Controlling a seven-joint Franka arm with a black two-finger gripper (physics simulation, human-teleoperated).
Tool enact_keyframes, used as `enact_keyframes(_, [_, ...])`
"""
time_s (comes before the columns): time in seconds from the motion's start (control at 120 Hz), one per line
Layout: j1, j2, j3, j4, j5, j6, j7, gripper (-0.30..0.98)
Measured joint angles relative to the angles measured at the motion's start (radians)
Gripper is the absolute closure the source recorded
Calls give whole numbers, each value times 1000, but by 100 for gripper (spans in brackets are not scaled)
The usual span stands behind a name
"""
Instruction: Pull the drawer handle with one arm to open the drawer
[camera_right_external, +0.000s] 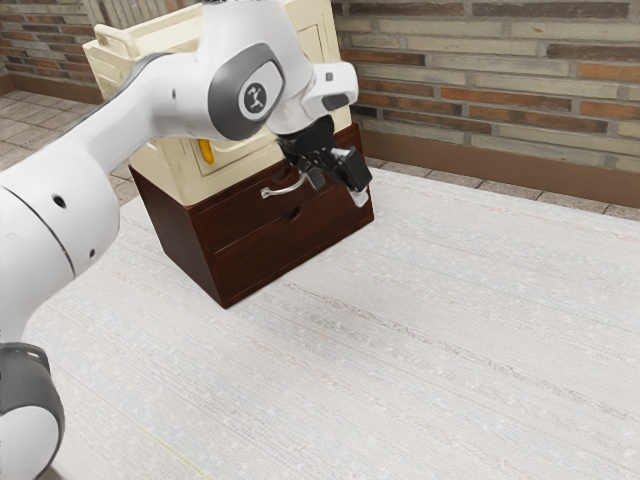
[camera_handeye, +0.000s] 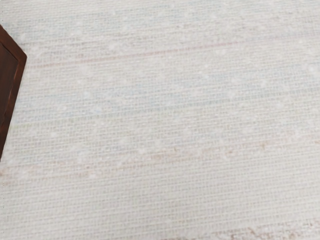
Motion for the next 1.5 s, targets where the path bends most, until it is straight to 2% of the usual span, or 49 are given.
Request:
enact_keyframes(0.175, [0,22,4,9,36,44,45,0])
enact_keyframes(0.342, [-16,187,19,234,77,-47,78,0])
enact_keyframes(0.458, [-7,239,44,318,109,-121,96,0])
enact_keyframes(0.617, [7,262,88,330,125,-174,119,0])
enact_keyframes(1.125, [5,264,122,374,135,-215,171,0])
enact_keyframes(1.5, [0,270,123,375,196,-208,193,0])
